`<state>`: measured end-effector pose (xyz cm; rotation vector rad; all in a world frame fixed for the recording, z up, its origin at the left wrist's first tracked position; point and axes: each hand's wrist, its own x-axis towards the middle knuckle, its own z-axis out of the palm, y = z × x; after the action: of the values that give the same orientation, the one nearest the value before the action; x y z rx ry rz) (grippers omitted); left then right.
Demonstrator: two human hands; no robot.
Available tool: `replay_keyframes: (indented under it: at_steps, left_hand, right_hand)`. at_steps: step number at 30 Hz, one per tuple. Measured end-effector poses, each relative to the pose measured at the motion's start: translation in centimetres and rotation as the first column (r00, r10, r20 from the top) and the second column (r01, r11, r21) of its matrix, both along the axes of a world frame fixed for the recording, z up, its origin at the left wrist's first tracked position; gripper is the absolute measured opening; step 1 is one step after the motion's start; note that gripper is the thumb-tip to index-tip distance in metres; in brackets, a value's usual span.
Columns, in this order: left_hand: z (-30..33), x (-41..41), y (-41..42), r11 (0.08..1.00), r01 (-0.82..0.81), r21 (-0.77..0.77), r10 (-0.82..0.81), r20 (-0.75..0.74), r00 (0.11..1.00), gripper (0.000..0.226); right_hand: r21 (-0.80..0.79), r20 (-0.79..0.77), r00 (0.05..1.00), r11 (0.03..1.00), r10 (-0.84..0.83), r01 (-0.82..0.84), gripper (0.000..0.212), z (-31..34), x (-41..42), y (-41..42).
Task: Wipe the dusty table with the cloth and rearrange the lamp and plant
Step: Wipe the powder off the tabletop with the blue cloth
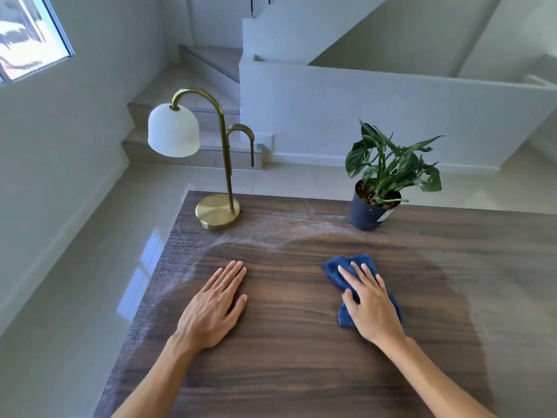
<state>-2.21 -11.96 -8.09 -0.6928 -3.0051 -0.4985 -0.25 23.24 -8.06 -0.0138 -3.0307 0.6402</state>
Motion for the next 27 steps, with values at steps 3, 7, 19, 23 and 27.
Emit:
replay_keyframes:
  at_steps: [3, 7, 19, 23, 27]
  left_hand:
    - [0.1, -0.2, 0.0, 1.000, 0.000, 0.009, 0.000, -0.001, 1.000, 0.064]
    - [0.1, -0.2, 0.2, 1.000, -0.002, 0.027, 0.002, -0.005, 1.000, 0.062]
    - [0.1, -0.5, 0.1, 1.000, 0.003, -0.008, -0.003, 0.010, 1.000, 0.063]
    - [0.2, -0.5, 0.1, 1.000, 0.002, -0.023, -0.002, 0.000, 1.000, 0.063]
    - [0.4, -0.4, 0.2, 1.000, 0.005, -0.028, -0.005, 0.007, 1.000, 0.064]
  right_hand:
    - [-0.033, -0.016, 0.998, 0.998, -0.054, 0.053, 0.052, 0.2, -7.4, -1.7]
    - [-0.138, 0.020, 0.998, 0.988, -0.061, 0.064, 0.052, 0.9, -15.3, -4.6]
    - [-0.314, 0.049, 0.928, 0.887, 0.370, -0.337, 0.050, 1.7, -14.8, -13.3]
    - [-0.387, 0.066, 0.827, 0.778, 0.558, -0.494, 0.040, 2.9, -7.5, -12.0]
    - [-0.486, 0.031, 0.888, 0.783, 0.459, -0.388, 0.045, 4.4, -4.7, -7.9]
